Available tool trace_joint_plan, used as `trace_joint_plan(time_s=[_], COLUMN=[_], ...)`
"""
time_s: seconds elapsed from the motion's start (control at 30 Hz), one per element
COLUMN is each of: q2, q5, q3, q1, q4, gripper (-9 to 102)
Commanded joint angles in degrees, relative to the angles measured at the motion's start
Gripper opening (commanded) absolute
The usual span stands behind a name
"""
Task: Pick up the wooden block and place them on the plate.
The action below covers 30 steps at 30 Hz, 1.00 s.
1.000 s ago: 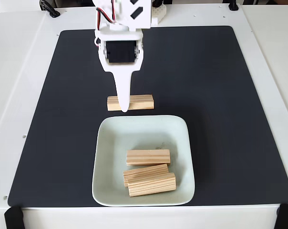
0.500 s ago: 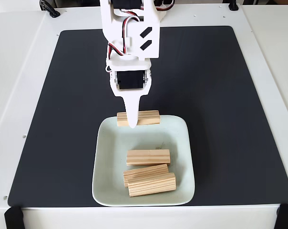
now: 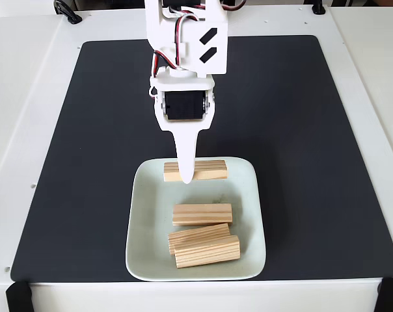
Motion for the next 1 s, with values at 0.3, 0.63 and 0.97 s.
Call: trace_joint_plan(time_s=[0.3,0.63,0.97], q2=[-1.7,-2.6,-2.5], q5=[-0.2,-0.3,-0.3], q3=[-2.7,-2.7,-2.8], q1=[0.3,0.6,0.1], q4=[-0.1,-0.4,-0.1], gripper=[0,0,14])
